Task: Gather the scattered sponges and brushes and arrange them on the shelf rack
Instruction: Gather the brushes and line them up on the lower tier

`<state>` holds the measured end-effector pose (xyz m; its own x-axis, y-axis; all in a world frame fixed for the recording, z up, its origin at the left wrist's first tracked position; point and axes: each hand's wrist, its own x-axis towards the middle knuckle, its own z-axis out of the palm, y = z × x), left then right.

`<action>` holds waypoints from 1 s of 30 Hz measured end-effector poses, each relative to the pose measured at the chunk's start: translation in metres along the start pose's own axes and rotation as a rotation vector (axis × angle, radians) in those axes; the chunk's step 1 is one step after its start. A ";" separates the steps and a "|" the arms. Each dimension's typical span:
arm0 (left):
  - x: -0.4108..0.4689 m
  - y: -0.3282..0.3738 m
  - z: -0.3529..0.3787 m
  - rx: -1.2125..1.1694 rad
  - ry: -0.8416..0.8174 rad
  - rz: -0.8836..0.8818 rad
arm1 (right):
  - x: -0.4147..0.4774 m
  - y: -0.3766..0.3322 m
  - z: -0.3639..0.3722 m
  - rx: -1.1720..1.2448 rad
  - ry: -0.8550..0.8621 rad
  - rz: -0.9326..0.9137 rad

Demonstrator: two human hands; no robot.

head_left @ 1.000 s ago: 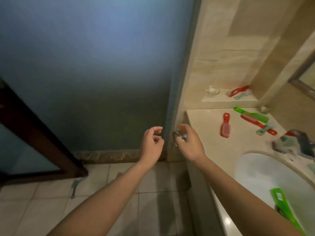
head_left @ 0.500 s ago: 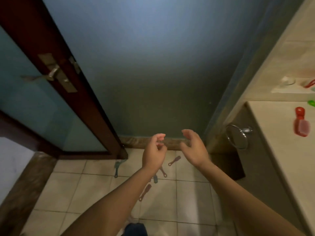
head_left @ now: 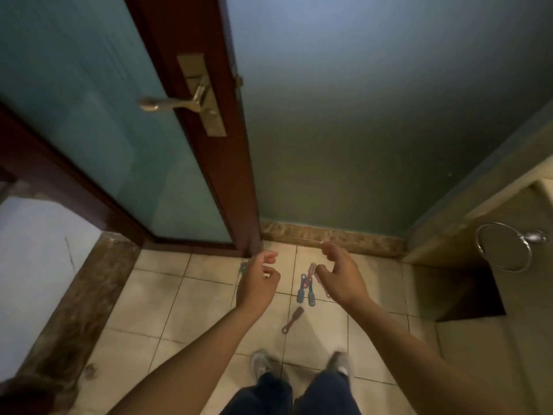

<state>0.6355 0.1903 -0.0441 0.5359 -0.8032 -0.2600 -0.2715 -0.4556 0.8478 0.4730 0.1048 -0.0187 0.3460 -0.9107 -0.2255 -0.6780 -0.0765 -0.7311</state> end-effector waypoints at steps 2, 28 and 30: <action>0.003 -0.016 -0.014 -0.023 0.035 -0.039 | 0.004 -0.009 0.016 -0.020 -0.046 -0.001; 0.113 -0.274 0.039 -0.106 0.226 -0.394 | 0.169 0.103 0.285 -0.254 -0.512 -0.001; 0.139 -0.313 0.062 -0.098 0.236 -0.395 | 0.194 0.135 0.324 -0.276 -0.525 -0.029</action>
<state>0.7450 0.1979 -0.3747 0.7533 -0.4610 -0.4690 0.0607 -0.6614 0.7476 0.6594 0.0493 -0.3698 0.5939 -0.5894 -0.5476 -0.7827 -0.2656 -0.5629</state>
